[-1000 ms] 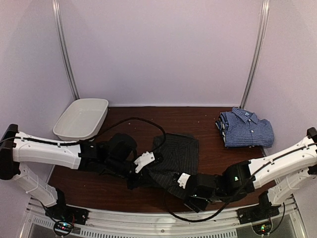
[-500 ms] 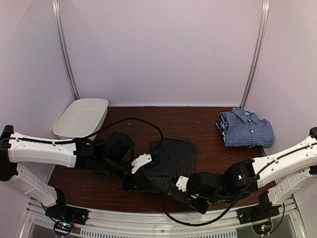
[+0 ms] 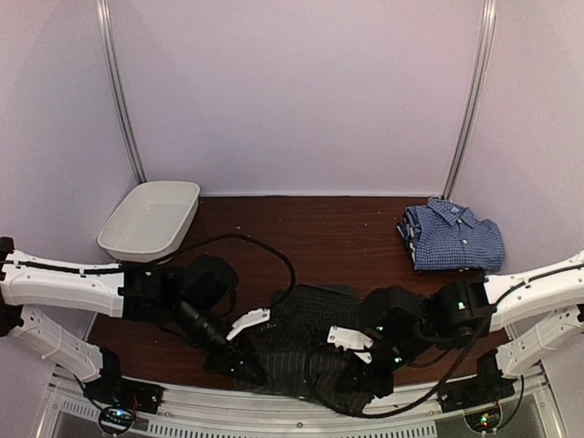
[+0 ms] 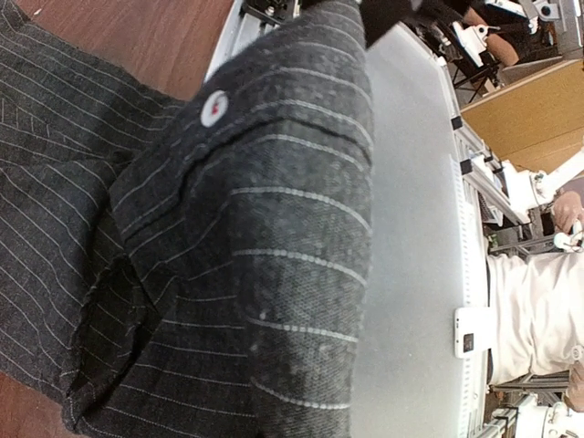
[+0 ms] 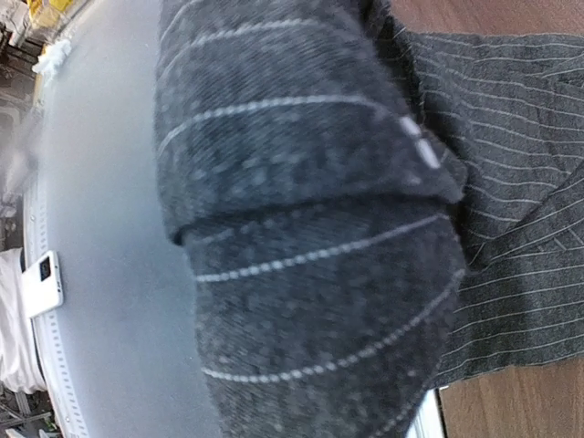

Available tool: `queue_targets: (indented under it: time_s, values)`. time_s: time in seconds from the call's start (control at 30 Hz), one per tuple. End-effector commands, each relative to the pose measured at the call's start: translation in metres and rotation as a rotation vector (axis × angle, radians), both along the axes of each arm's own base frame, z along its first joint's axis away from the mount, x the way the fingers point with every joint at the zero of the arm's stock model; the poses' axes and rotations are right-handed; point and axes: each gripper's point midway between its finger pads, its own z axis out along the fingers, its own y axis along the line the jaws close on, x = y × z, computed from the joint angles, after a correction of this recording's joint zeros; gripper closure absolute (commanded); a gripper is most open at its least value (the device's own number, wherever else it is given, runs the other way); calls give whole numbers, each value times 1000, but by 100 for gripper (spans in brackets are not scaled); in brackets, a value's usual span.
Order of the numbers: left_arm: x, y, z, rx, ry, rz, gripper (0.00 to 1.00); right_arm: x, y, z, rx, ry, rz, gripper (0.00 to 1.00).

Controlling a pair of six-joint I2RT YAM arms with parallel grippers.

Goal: Fold and stack the long sleeve shirts
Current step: Move the 2/3-rectangle-folded shirt to the corner of the board, then fold the 2/3-rectangle-folded shirt at the corner of the board.

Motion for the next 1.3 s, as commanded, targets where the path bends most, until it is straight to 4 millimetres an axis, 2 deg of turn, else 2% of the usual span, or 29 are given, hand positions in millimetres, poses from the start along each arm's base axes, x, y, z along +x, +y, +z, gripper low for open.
queue_targets:
  time_s: [0.0, 0.13, 0.23, 0.3, 0.43, 0.63, 0.73, 0.8, 0.93, 1.0, 1.1, 1.27]
  values:
    - [7, -6, 19, -76, 62, -10, 100, 25, 2, 25, 134, 84, -24, 93]
    - [40, -11, 14, -98, 100, 62, 100, 64, -9, 18, 161, 130, -119, 83]
    - [67, -16, 12, -114, 126, 120, 100, 86, -14, 13, 174, 157, -170, 79]
    - [86, -22, 17, -145, 122, 150, 100, 99, -16, 7, 169, 171, -202, 77]
    - [117, -26, 13, -149, 149, 197, 100, 117, -21, -3, 184, 209, -251, 73]
    - [147, -32, 1, -143, 191, 227, 100, 136, -21, -15, 211, 224, -313, 70]
    - [160, -29, -6, -135, 202, 247, 97, 149, -23, -15, 233, 230, -370, 75]
    - [169, -27, -9, -137, 203, 261, 93, 155, -25, -15, 253, 237, -388, 82]
    - [181, -26, -13, -145, 194, 267, 75, 163, -28, -12, 278, 243, -406, 100]
    - [186, -27, -11, -151, 170, 269, 65, 168, -31, -14, 273, 247, -417, 100]
    - [193, -30, -11, -169, 123, 278, 56, 175, -37, -15, 277, 252, -442, 100]
    - [199, -32, -19, -206, 79, 300, 52, 184, -44, -10, 321, 263, -460, 100]
